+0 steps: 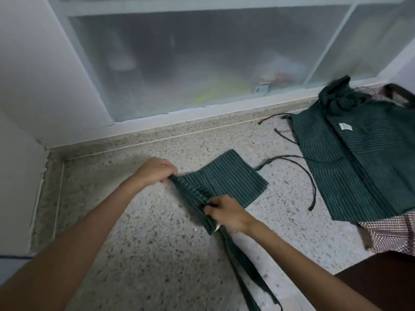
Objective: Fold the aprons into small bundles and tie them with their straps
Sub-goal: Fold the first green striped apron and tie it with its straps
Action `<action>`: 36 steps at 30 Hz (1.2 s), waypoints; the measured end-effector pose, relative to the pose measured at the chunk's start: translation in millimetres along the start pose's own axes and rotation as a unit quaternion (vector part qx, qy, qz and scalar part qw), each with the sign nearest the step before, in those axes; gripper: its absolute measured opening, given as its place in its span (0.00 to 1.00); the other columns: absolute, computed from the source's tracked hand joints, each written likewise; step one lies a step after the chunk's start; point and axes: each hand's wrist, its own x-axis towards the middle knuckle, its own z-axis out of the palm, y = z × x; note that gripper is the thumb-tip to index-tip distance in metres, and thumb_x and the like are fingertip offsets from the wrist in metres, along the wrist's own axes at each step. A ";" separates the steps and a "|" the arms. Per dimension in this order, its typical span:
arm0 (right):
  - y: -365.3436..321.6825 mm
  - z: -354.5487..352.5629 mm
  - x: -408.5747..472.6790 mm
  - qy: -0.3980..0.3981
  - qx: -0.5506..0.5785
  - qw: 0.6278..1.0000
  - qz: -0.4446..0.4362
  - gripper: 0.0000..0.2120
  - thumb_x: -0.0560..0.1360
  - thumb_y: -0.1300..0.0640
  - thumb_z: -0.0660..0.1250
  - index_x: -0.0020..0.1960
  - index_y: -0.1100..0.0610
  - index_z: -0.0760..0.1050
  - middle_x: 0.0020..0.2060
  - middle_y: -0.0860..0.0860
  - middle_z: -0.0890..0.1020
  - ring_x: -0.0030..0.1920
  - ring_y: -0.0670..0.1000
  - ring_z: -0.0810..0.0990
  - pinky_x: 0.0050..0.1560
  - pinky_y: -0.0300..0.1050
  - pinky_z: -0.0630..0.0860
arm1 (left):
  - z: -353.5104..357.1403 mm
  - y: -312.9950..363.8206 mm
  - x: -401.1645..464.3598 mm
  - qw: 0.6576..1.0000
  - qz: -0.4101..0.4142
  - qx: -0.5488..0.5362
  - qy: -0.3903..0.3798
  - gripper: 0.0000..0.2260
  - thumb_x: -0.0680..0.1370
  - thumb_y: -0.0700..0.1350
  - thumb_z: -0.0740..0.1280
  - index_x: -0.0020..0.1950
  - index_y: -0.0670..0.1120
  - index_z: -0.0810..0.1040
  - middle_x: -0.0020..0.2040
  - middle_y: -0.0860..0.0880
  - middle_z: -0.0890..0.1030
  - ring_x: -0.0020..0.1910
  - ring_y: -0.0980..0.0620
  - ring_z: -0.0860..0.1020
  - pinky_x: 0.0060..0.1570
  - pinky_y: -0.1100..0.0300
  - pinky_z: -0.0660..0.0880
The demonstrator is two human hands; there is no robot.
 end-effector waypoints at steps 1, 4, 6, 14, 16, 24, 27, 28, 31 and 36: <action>0.5 -11.8 -3.5 0.010 0.060 0.998 0.004 0.13 0.78 0.53 0.61 0.36 0.55 0.71 0.32 0.51 0.72 0.34 0.48 0.73 0.35 0.37 0.72 | -2.1 17.7 1.8 1.000 0.009 -0.003 -0.003 0.06 0.75 0.47 0.67 0.47 0.46 0.81 0.38 0.50 0.79 0.33 0.57 0.73 0.29 0.64 0.65; 10.4 -50.7 -4.7 0.043 0.207 0.977 0.038 0.12 0.79 0.57 0.58 0.39 0.52 0.75 0.37 0.49 0.78 0.36 0.45 0.78 0.33 0.33 0.74 | 6.1 67.5 19.5 0.999 0.029 -0.017 -0.021 0.14 0.76 0.56 0.65 0.40 0.46 0.79 0.38 0.51 0.79 0.34 0.56 0.72 0.30 0.63 0.64; 23.9 -75.8 0.9 0.076 0.273 0.956 0.071 0.11 0.79 0.59 0.58 0.41 0.54 0.75 0.36 0.49 0.78 0.34 0.44 0.78 0.28 0.34 0.73 | 22.5 93.3 40.1 0.998 0.046 -0.024 -0.037 0.19 0.75 0.60 0.64 0.44 0.45 0.80 0.41 0.51 0.79 0.36 0.56 0.73 0.32 0.63 0.66; 93.8 -119.0 59.8 0.172 0.088 0.976 0.098 0.10 0.80 0.56 0.56 0.49 0.59 0.75 0.37 0.51 0.77 0.36 0.49 0.74 0.39 0.43 0.70 | 96.9 96.5 117.0 0.988 0.055 0.142 0.017 0.28 0.71 0.62 0.69 0.65 0.48 0.73 0.66 0.47 0.73 0.63 0.46 0.72 0.61 0.52 0.71; 105.4 -118.1 65.1 0.183 -0.019 0.980 0.081 0.12 0.79 0.53 0.58 0.54 0.59 0.76 0.42 0.53 0.80 0.41 0.52 0.78 0.40 0.44 0.72 | 109.1 79.5 111.0 0.966 0.087 0.217 0.108 0.23 0.74 0.59 0.66 0.65 0.50 0.71 0.65 0.49 0.71 0.64 0.47 0.70 0.61 0.50 0.70; 119.7 -100.9 92.5 0.204 -0.395 0.878 -0.177 0.23 0.81 0.48 0.47 0.69 0.56 0.69 0.66 0.52 0.75 0.67 0.53 0.72 0.65 0.52 0.70 | 156.4 0.2 72.0 0.897 0.151 0.360 0.209 0.25 0.81 0.58 0.45 0.71 0.48 0.68 0.69 0.47 0.71 0.68 0.46 0.69 0.68 0.50 0.57; 124.7 -83.3 106.6 0.146 -0.419 0.883 -0.153 0.28 0.82 0.47 0.37 0.73 0.58 0.64 0.71 0.52 0.68 0.72 0.51 0.65 0.72 0.54 0.60 | 163.5 -9.6 73.1 0.904 0.110 0.368 0.187 0.29 0.81 0.60 0.41 0.73 0.46 0.64 0.71 0.46 0.69 0.72 0.49 0.62 0.71 0.53 0.47; 128.3 -78.4 109.0 0.143 -0.416 0.885 -0.150 0.28 0.82 0.47 0.39 0.74 0.58 0.62 0.72 0.53 0.66 0.73 0.51 0.63 0.71 0.54 0.57 | 164.4 -10.5 75.0 0.907 0.103 0.368 0.177 0.29 0.81 0.60 0.40 0.73 0.46 0.63 0.71 0.46 0.68 0.72 0.49 0.60 0.71 0.53 0.46; 127.0 -71.2 108.8 0.164 -0.397 0.895 -0.123 0.26 0.82 0.48 0.40 0.74 0.59 0.60 0.73 0.54 0.63 0.74 0.52 0.60 0.71 0.53 0.53 | 158.5 -7.5 84.3 0.908 0.107 0.372 0.159 0.29 0.81 0.60 0.40 0.73 0.46 0.64 0.72 0.47 0.68 0.72 0.50 0.59 0.71 0.52 0.47; 113.1 -49.0 100.8 0.116 -0.328 0.936 -0.051 0.28 0.82 0.49 0.39 0.70 0.61 0.68 0.70 0.56 0.69 0.69 0.54 0.69 0.67 0.55 0.59 | 123.7 6.5 95.6 0.886 0.164 0.423 0.094 0.30 0.80 0.62 0.38 0.72 0.50 0.64 0.70 0.48 0.70 0.70 0.46 0.68 0.71 0.47 0.54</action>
